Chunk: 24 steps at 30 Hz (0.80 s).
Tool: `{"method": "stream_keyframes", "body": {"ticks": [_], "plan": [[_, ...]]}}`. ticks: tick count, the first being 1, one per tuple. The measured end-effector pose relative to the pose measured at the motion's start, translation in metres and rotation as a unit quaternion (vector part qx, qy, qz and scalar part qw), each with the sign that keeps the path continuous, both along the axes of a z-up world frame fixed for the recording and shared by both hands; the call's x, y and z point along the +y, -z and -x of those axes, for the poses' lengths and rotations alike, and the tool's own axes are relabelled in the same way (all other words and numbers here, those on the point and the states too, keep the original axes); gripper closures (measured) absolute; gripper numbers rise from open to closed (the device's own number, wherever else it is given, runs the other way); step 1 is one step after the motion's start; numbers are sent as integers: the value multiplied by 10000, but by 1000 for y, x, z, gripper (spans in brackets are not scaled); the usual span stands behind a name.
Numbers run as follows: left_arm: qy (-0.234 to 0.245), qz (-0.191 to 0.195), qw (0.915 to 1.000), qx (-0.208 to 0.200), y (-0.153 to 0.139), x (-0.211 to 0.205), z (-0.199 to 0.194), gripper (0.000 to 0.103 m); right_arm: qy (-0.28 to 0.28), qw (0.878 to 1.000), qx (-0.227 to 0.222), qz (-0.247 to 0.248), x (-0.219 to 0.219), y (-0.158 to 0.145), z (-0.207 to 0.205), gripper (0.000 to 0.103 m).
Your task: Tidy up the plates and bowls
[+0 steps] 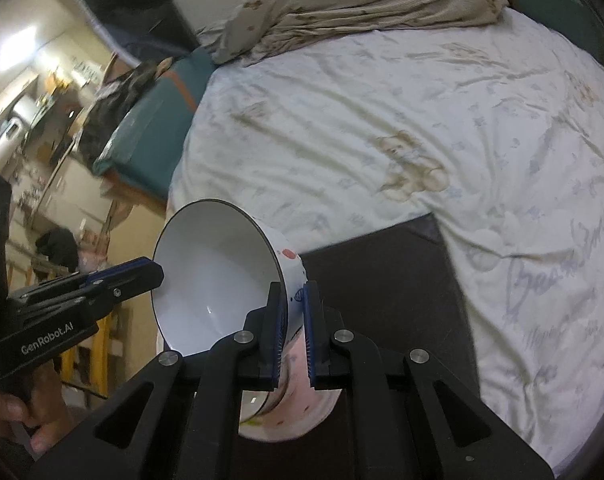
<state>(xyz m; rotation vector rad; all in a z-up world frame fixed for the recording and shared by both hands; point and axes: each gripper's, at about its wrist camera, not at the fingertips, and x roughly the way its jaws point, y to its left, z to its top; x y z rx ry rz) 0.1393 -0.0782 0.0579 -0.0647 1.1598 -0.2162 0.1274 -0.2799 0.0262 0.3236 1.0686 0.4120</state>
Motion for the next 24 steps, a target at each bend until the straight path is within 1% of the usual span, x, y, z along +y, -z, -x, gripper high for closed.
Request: {"method": "stream_keyframes", "body": {"ticks": [4,5,9,14,16,18,20,23,24], "plan": [[-284,526,9977,320,23,34,26,97,-274,9993,-57,238,25,3,28,92],[-353,594,9970,361,30,41,31,97,-339,9991,-19,259,31,7,34,92],[-370,515,9976,260,44,51,45,97,-370,9990,63,230,44,19,47,92],[-419,507,9978,34,52,53,47,97,-255,9996,-91,-27,40,27,51,92],[-365,309,9988,-140,51,47,47,97,-164,9995,-176,-220,36,27,51,92],[-367,205,9989,-199,52,44,46,97,-145,9993,-236,-244,35,27,49,92],[-431,228,9987,-121,55,45,45,97,-156,9993,-205,-276,35,29,48,92],[-511,304,9982,22,59,51,44,97,-200,9990,0,-400,36,36,45,94],[-452,490,9978,27,58,52,44,98,-240,9982,78,-547,36,38,44,95]]}}
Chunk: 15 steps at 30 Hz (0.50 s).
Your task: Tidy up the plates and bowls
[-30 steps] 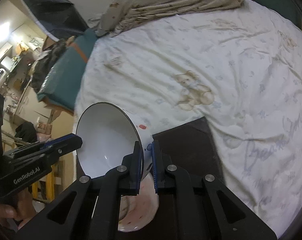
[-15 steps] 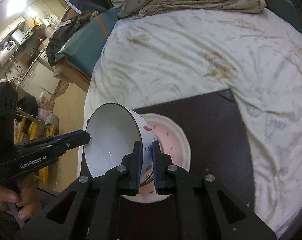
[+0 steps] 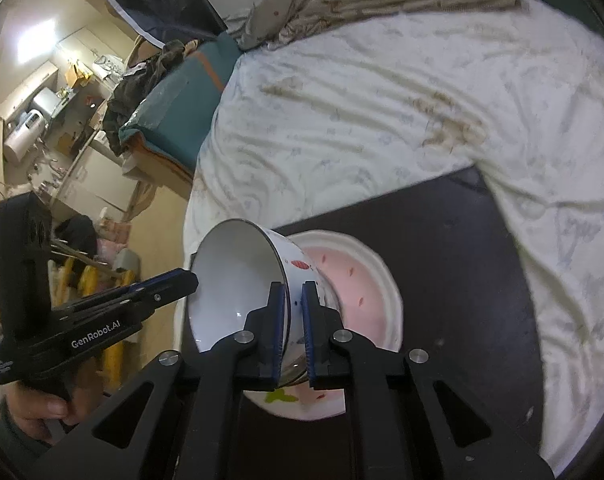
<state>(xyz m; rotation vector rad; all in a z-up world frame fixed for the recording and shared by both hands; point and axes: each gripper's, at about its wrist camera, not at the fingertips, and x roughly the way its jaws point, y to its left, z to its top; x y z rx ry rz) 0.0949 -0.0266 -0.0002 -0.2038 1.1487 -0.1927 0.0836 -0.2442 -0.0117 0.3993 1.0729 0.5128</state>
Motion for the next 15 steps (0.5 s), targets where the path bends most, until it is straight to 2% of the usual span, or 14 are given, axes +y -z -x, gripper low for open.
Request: {"method": "stream_keyframes", "body": {"ticks": [1,2,5,6,9,10,12,13,14,15], "plan": [[108,242,9996,29,-2,-1,1,98,-74,9998,57,-198,1,0,0,97],[201,321,9993,11,-6,-6,3,98,-135,9997,8,-221,4,-3,1,98],[273,-313,9985,-350,-12,-21,6,98,-129,9985,-287,443,17,-7,5,98],[187,-318,9987,-348,-12,-19,5,98,-98,9986,-250,447,16,-4,3,98],[-67,-286,9991,-300,-10,-4,0,97,-5,10000,21,84,8,2,-5,97],[-181,-182,9994,-226,-7,2,-1,96,11,10000,36,5,5,2,-6,92],[-417,46,9991,6,0,14,-3,94,69,9999,95,-123,-1,2,-9,92],[-489,79,9987,102,4,17,-3,85,107,9995,166,-234,-4,3,-11,92],[-514,84,9985,175,8,19,-3,71,150,9993,220,-278,-6,4,-13,92],[-522,85,9982,266,14,19,-2,66,160,9990,287,-296,-7,7,-14,91]]}}
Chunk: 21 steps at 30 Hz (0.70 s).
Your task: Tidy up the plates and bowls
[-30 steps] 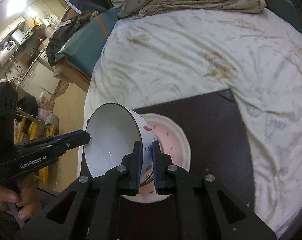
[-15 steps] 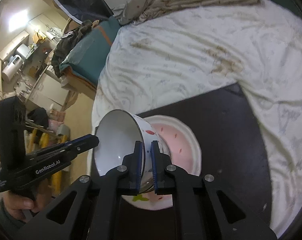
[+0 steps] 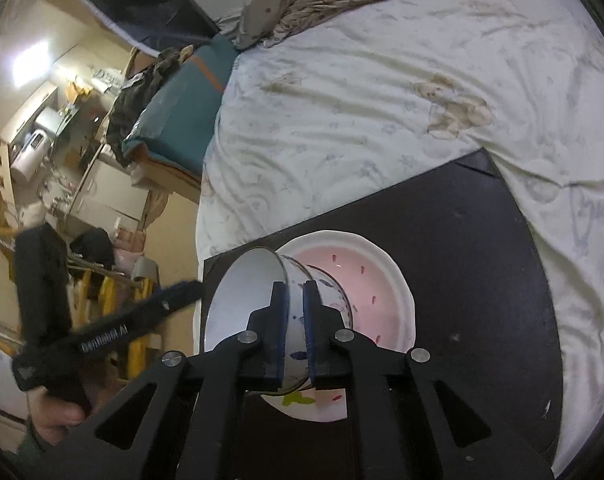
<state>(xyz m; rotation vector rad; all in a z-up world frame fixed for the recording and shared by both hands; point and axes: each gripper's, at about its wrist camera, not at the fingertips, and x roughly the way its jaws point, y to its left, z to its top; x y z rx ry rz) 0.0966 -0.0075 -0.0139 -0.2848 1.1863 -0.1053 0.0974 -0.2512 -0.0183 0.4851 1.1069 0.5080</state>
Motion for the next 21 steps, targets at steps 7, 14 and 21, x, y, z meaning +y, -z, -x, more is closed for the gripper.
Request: {"method": "stream_keyframes", "body": {"ticks": [7,14,21], "plan": [[80,-69,9995,298,19,-4,2,62,172,9995,231,-102,-7,11,-6,90],[180,-96,9996,220,19,-9,1,62,-250,9995,-8,-173,8,4,-4,90],[273,-195,9994,109,20,-12,2,62,-142,9997,159,147,7,16,-7,90]]}}
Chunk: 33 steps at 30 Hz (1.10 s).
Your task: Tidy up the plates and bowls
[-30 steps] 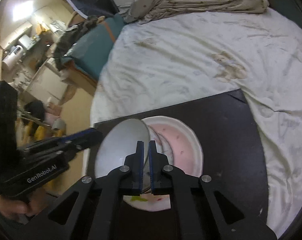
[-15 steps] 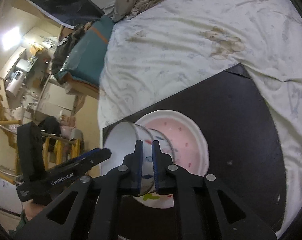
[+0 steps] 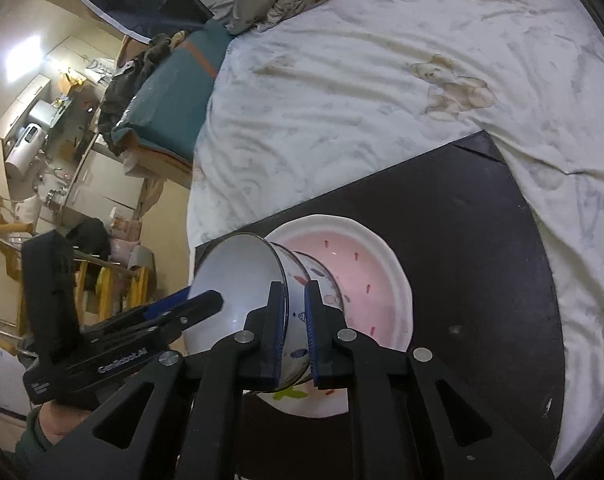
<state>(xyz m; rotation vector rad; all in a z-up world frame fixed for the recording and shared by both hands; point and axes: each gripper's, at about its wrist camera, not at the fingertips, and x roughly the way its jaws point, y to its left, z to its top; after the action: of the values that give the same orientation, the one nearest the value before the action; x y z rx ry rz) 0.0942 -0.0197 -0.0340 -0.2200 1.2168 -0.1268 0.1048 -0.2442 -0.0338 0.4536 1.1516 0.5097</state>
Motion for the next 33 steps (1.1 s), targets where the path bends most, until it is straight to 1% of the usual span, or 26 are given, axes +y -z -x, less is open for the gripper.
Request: {"method": "stream_keyframes", "body": {"ticks": [2,3,6,7,8,9,10,11,12,13,14,15,17,18,19,21,22,23,24,25,27,29,31,33], "plan": [[-7,-13,10000,-46,-2,0,0,62,-11,9999,-61,139,1,-1,1,90],[-13,13,10000,-47,-2,1,0,62,14,9999,-75,91,0,-1,1,90],[-47,161,9999,-37,-6,5,2,62,95,9994,-123,-300,-9,-7,0,89],[-86,266,9996,-106,-12,10,4,62,199,9991,-185,-328,-15,-10,0,83],[-171,318,9991,-222,-18,15,7,62,391,9983,-218,-361,-25,-12,0,58],[-343,334,9979,-439,-26,24,11,59,499,9978,-191,-401,-30,-11,-1,42],[-486,279,9967,-585,-31,31,13,44,715,9963,-101,-472,-41,-5,-1,25],[-657,181,9952,-709,-32,38,16,26,820,9954,-18,-488,-47,0,-2,25],[-860,77,9930,-800,-32,46,18,20,893,9951,151,-392,-53,9,-4,25],[-1104,-8,9904,-832,-28,54,20,17,938,9948,320,-231,-57,19,-5,27],[-1244,-50,9894,-750,-21,61,21,17,990,9940,431,-177,-61,26,-6,28],[-1319,-88,9896,-563,-11,67,20,17,1058,9926,574,-156,-65,36,-7,30],[-1403,-109,9900,-92,12,77,18,17,1031,9901,937,-149,-68,56,-8,41],[-1458,-109,9891,141,23,81,18,17,941,9895,1086,-124,-68,65,-9,44],[-1588,-17,9864,423,39,85,21,17,794,9891,1242,-70,-63,74,-9,50],[-1701,234,9820,788,60,87,26,19,569,9890,1365,56,-54,83,-9,53],[-1706,461,9782,1091,75,85,29,23,377,9888,1432,175,-45,87,-10,55],[-1643,593,9763,1278,84,79,29,33,246,9883,1485,246,-38,89,-10,55],[-1526,680,9758,1413,90,74,28,38,128,9874,1546,306,-32,92,-9,58],[-1359,700,9772,1473,93,65,28,43,82,9868,1584,336,-29,95,-8,59],[-1224,647,9798,1441,93,57,28,48,-23,9849,1676,423,-20,101,-8,62],[-1174,724,9793,1482,95,52,28,54,-70,9835,1727,532,-15,106,-8,64],[-1165,870,9767,1580,99,50,29,57,-122,9821,1793,559,-10,108,-8,68],[-1068,866,9769,1633,101,44,28,57,-166,9808,1832,648,-6,112,-8,73]]}}
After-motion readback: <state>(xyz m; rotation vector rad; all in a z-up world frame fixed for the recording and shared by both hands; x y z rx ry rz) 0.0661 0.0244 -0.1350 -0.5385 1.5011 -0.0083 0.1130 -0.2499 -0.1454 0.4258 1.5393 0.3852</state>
